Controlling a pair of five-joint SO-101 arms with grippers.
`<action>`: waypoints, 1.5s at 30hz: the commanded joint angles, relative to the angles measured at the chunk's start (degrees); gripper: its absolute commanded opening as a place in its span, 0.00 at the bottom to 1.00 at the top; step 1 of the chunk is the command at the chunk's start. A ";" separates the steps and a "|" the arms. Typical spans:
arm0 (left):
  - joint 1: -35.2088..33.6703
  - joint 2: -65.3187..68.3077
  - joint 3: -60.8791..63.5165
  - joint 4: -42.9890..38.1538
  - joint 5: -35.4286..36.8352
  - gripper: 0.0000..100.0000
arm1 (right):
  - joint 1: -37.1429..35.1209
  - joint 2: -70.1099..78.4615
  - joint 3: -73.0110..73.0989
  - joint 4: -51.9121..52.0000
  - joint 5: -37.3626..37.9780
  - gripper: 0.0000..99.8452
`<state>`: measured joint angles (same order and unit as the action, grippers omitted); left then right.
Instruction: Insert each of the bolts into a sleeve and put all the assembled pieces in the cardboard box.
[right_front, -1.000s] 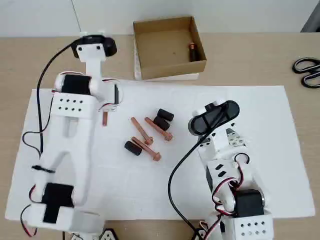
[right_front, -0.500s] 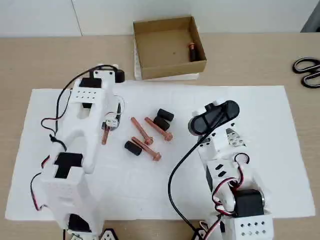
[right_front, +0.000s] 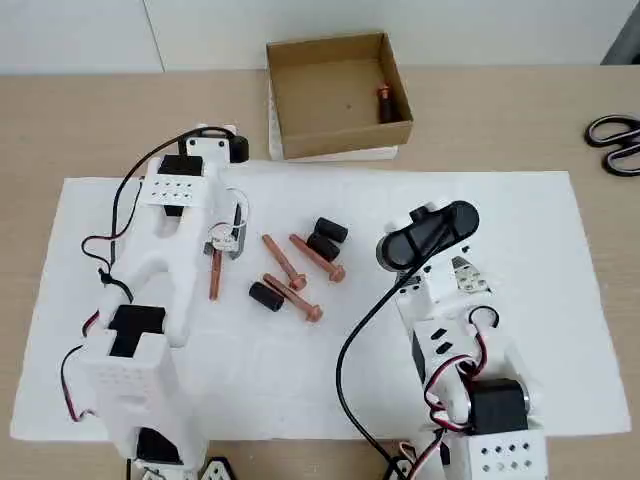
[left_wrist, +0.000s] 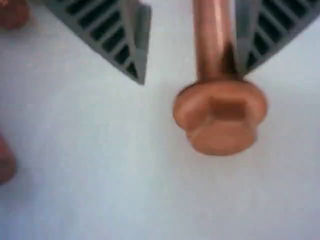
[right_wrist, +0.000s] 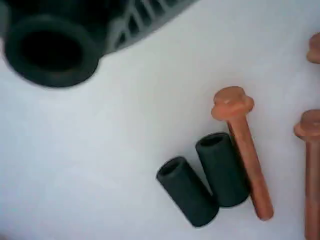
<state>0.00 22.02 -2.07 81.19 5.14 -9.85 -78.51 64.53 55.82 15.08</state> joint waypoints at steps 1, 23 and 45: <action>-0.35 -0.44 -0.13 -1.14 0.26 0.11 | -0.04 -0.66 -0.35 -0.04 0.35 0.00; -0.18 -0.53 4.00 -4.75 2.11 0.03 | -0.04 -0.66 -0.35 -0.13 0.35 0.00; 0.18 -1.14 -19.21 12.22 2.20 0.01 | -0.31 -1.01 -0.62 -0.57 -5.01 0.00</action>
<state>0.00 22.02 -12.53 89.10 6.73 -9.85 -78.51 64.53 55.82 13.58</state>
